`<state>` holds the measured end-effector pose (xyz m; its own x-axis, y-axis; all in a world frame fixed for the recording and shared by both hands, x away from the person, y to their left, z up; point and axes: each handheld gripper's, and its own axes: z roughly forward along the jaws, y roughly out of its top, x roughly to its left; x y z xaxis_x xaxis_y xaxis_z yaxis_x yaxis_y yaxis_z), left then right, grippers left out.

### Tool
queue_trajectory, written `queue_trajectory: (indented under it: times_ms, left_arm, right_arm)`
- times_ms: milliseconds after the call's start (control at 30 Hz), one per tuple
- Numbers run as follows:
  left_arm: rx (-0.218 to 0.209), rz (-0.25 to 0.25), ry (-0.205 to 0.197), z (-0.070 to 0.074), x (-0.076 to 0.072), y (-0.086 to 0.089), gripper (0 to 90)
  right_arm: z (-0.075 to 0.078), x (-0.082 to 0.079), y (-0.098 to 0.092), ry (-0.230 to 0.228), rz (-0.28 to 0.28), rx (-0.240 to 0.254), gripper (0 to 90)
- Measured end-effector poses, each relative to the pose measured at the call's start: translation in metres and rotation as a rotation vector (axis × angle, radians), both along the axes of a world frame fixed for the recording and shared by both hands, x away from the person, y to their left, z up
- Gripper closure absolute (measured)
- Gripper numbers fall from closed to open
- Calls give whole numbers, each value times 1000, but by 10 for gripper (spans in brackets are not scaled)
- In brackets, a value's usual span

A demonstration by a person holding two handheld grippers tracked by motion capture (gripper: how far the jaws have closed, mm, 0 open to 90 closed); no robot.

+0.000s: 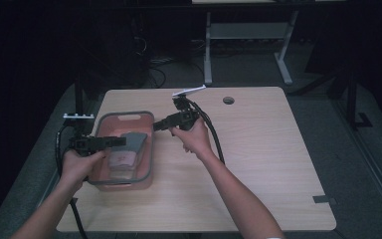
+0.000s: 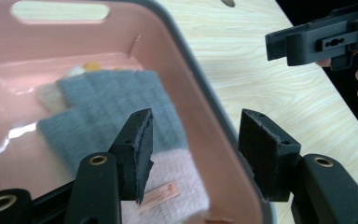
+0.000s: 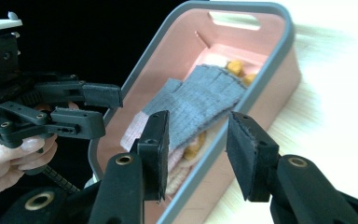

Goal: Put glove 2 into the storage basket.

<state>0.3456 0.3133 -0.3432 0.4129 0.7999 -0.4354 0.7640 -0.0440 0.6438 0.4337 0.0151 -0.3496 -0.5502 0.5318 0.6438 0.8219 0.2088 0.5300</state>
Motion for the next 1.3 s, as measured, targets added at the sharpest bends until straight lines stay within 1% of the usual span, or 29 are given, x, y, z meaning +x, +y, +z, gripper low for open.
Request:
queue_trajectory:
  times_ms: [33,100,267,300,533,567,600,633,767,833,1000,1033,1100,1133,1167,1300]
  left_arm:
    - [-6,-1,0,1,0,-3,446]
    - [-3,-16,-1,2,1,-6,442]
    - [-9,-30,-6,4,2,-17,429]
    - [-7,-40,-5,4,2,-19,428]
    - [-12,-77,-11,6,4,-38,421]
    - [-15,-81,-8,6,5,-41,415]
    - [-15,-86,-8,6,6,-43,412]
    - [-25,-88,-7,6,6,-46,410]
    - [-24,-114,-2,5,8,-57,405]
    - [-36,-120,-2,4,9,-61,405]
    - [-42,-146,-3,3,9,-70,412]
    - [-49,-151,-3,3,9,-72,412]
    - [-51,-156,-7,3,9,-75,411]
    - [-46,-172,-7,2,9,-77,409]
    - [-51,-173,-9,2,8,-80,407]
    - [-51,-198,-9,1,7,-87,388]
  right_arm:
    - [1,0,-3,-1,-5,2,585]
    - [2,-1,-8,-4,-11,5,583]
    - [1,-2,-19,-3,-25,9,574]
    - [2,-3,-22,-1,-32,13,573]
    - [1,-6,-43,1,-63,21,569]
    - [1,-6,-47,-5,-67,21,569]
    - [0,-7,-50,-4,-74,24,569]
    - [0,-8,-53,3,-77,25,568]
    - [-2,-9,-64,-5,-91,25,561]
    - [-3,-10,-69,-3,-99,26,556]
    - [-5,-13,-83,-3,-118,29,550]
    - [-5,-14,-85,-3,-120,30,548]
    - [-5,-15,-90,-8,-130,32,544]
    - [-6,-16,-93,-6,-133,34,541]
    - [-6,-16,-96,-7,-136,35,540]
    - [-8,-18,-103,5,-145,35,533]
